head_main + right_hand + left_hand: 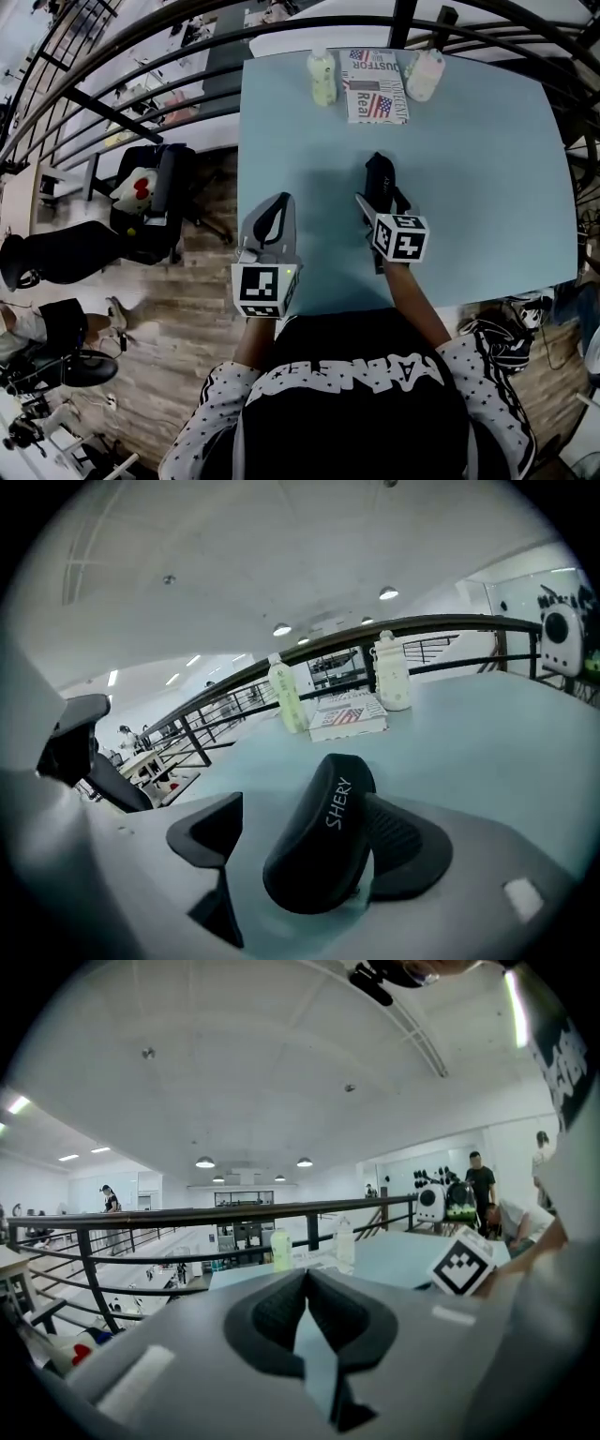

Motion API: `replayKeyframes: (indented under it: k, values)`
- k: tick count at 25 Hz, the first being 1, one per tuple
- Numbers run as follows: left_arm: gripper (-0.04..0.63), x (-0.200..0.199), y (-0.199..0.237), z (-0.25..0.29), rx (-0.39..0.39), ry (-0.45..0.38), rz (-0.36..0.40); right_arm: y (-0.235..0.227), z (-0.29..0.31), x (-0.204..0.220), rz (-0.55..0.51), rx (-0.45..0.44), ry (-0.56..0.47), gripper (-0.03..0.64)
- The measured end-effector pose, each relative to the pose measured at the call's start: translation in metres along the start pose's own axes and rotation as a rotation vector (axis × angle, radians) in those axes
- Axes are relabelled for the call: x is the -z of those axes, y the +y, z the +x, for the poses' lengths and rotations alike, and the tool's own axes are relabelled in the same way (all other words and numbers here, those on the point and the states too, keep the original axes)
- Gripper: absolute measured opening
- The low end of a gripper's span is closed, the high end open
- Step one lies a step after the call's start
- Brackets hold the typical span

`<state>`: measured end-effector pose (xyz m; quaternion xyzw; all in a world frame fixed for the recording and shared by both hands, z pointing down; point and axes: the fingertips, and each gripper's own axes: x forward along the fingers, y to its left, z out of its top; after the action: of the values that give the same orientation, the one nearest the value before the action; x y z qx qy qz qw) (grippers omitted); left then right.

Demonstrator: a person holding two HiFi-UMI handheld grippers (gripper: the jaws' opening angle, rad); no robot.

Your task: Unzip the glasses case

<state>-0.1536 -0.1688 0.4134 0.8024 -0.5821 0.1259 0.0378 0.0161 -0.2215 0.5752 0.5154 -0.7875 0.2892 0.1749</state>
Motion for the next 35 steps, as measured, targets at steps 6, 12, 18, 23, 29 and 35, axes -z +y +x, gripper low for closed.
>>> replayKeyframes:
  k: [6,12,18,23,29,35]
  values:
    - [0.000,0.009,0.015,0.006,-0.013,0.021,0.041,-0.002,0.019,0.009,-0.023,0.059,0.057,0.440]
    - [0.000,0.016,0.021,0.018,0.017,0.035,0.016,-0.014,0.032,0.020,0.003,0.096,0.116,0.446]
    - [0.000,0.023,0.033,0.026,0.017,0.042,-0.010,-0.020,0.045,0.027,-0.007,0.135,0.139,0.446]
    - [0.000,0.029,0.040,0.029,0.010,0.055,-0.031,-0.022,0.048,0.029,-0.004,0.151,0.142,0.441]
    - [0.000,0.032,0.041,0.026,0.011,0.060,-0.058,-0.018,0.045,0.027,-0.022,0.123,0.138,0.394]
    - [0.000,0.029,0.037,0.022,0.045,0.055,-0.089,-0.004,0.035,0.015,-0.037,0.071,0.077,0.364]
